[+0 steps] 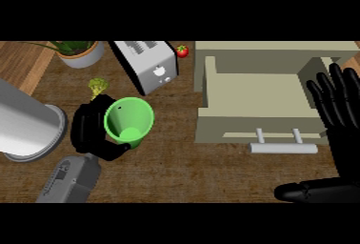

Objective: Pick up the cup, place it into the drawer and close the drawer

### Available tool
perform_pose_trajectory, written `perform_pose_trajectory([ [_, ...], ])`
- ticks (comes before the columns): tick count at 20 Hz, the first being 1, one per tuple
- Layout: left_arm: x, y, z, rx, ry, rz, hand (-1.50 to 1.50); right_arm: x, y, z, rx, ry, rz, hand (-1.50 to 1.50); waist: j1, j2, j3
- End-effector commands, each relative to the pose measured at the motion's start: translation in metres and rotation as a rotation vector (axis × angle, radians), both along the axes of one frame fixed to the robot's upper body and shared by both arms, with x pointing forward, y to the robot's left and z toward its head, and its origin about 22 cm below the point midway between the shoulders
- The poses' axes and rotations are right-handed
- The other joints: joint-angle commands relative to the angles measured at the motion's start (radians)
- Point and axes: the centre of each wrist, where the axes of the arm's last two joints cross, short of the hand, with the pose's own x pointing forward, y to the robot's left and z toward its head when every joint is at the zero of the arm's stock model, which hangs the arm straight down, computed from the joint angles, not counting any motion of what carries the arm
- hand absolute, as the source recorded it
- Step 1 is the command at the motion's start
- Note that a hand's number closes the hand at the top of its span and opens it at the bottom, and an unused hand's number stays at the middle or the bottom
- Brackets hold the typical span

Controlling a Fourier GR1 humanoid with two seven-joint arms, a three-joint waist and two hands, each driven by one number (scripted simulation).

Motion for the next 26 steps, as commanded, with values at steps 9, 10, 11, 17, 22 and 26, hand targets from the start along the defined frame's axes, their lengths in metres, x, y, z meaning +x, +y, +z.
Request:
perform_pose_trajectory([
  [9, 0.036, -0.064, 0.111, 0.028, -0.053, -0.036, 1.50, 0.000, -0.001, -0.003, 0.005, -0.026, -0.009, -1.50, -0.015, 0.005, -0.001],
  [10, 0.034, -0.075, 0.121, 0.035, -0.039, -0.039, 1.50, 0.004, 0.006, -0.020, -0.011, -0.020, -0.001, -1.50, -0.013, 0.005, -0.001],
  [11, 0.040, -0.071, 0.131, 0.026, -0.047, -0.029, 1.50, 0.003, -0.010, -0.007, -0.022, -0.020, -0.003, -1.50, -0.015, 0.005, -0.001],
  [17, 0.059, -0.124, 0.171, 0.096, -0.055, -0.035, 1.50, 0.013, -0.004, -0.004, -0.018, 0.005, -0.014, -1.50, -0.018, 0.006, -0.001],
  [22, 0.088, -0.131, 0.185, 0.128, -0.033, -0.059, 1.50, 0.006, -0.004, -0.002, -0.013, -0.014, 0.004, -1.50, -0.023, 0.007, -0.001],
  [26, 0.085, -0.155, 0.179, 0.170, -0.001, -0.058, 1.50, 0.001, -0.004, -0.004, -0.028, -0.006, -0.011, -1.50, -0.025, 0.007, -0.001],
])
